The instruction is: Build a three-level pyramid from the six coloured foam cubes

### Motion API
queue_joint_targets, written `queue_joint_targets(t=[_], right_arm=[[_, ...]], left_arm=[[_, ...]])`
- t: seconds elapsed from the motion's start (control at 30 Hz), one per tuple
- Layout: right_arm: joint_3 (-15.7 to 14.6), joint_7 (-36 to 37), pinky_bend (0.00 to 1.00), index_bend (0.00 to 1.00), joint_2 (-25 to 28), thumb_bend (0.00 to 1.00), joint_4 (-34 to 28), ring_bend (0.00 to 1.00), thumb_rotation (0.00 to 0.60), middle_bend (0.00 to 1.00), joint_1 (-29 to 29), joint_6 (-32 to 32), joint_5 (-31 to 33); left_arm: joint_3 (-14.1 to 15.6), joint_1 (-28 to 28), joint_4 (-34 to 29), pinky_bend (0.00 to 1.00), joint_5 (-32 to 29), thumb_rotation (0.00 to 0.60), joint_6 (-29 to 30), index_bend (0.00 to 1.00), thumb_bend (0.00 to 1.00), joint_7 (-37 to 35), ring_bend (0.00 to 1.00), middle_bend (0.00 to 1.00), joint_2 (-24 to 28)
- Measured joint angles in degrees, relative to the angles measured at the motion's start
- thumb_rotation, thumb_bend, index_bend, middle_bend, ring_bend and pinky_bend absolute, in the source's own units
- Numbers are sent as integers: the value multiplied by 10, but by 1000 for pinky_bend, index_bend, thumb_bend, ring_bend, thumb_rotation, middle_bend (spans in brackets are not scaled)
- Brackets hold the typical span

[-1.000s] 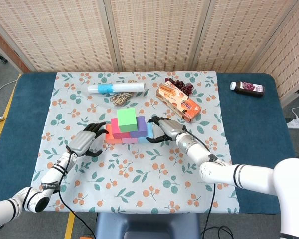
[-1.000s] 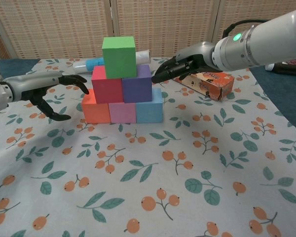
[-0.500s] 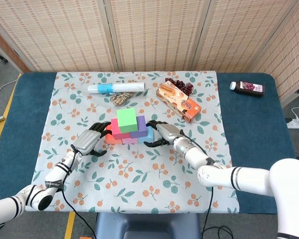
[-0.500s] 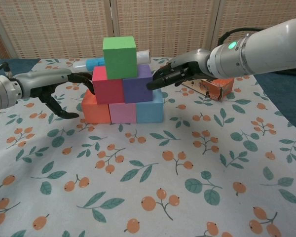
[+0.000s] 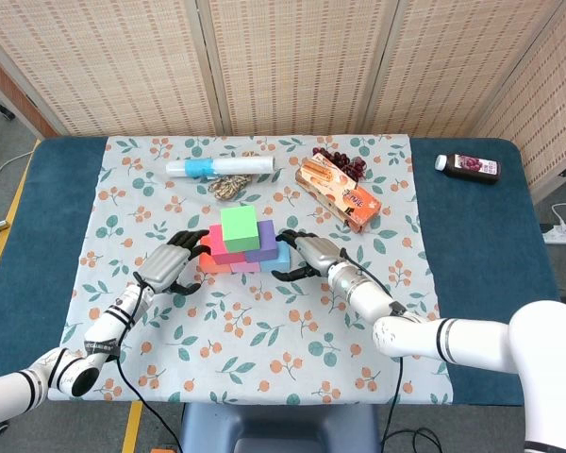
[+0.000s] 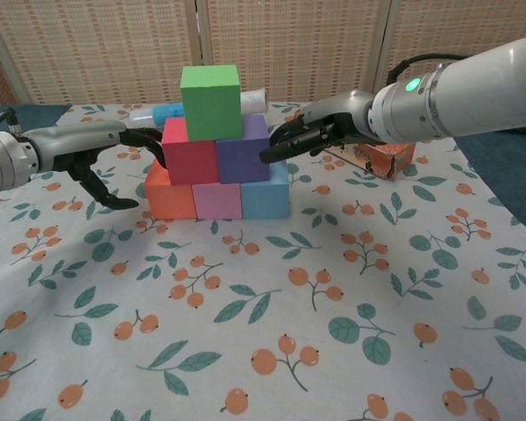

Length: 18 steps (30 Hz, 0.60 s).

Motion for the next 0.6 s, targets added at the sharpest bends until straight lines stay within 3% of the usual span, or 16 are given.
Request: queue_joint_targets(t=[0.6], right_arm=[[0,-5,0,96,10,0,-13,0,267,0,-5,11,5]], left_arm=[[3,3,1,0,-2,600,4,222,293,-3,0,0,4]])
